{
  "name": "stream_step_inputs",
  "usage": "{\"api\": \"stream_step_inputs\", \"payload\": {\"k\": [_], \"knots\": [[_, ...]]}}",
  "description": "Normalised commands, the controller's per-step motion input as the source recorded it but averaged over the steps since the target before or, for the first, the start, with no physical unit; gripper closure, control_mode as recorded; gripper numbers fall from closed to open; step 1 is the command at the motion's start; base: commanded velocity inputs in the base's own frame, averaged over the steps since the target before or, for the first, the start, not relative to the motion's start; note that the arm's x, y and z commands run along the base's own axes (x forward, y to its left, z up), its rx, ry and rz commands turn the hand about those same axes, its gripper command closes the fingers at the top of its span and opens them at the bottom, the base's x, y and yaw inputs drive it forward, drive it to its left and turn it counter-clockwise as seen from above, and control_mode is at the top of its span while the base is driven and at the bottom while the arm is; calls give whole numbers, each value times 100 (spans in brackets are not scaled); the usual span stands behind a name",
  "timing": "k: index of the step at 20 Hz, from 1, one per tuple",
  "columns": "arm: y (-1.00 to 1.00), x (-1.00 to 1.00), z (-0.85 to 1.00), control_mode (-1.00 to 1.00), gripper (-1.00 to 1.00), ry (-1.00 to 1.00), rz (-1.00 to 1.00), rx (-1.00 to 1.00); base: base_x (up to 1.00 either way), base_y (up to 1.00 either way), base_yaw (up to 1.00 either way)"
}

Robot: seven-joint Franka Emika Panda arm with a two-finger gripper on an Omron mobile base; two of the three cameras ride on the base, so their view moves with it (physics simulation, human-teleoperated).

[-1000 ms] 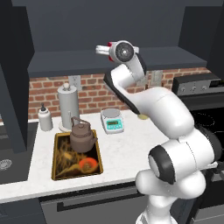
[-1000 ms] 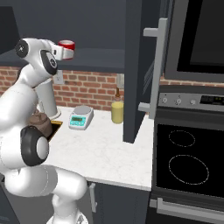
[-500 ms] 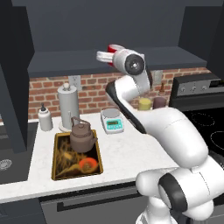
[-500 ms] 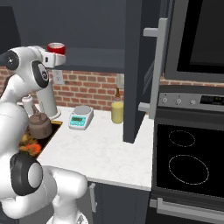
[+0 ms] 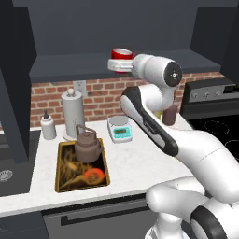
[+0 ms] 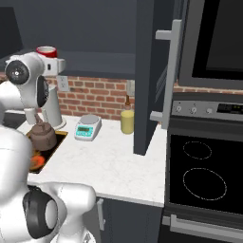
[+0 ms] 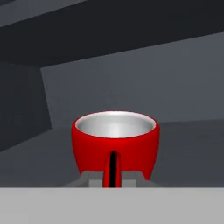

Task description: Pick the kettle from the counter and place it on the tray. Then pick the mug from the cabinet and place it on the tray. Then close the cabinet doors.

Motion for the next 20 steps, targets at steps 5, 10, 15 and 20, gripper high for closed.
{"api": "stream_step_inputs", "payload": {"k": [5, 10, 15, 20], "knots": [[-3, -60, 13, -100, 100, 0, 36, -6, 0, 0, 0], [-2, -69, -16, -100, 100, 0, 36, -13, 0, 0, 0], [11, -60, -52, -100, 100, 0, 28, -17, 0, 0, 0], [32, -52, -72, -100, 100, 0, 25, -19, 0, 0, 0]]}}
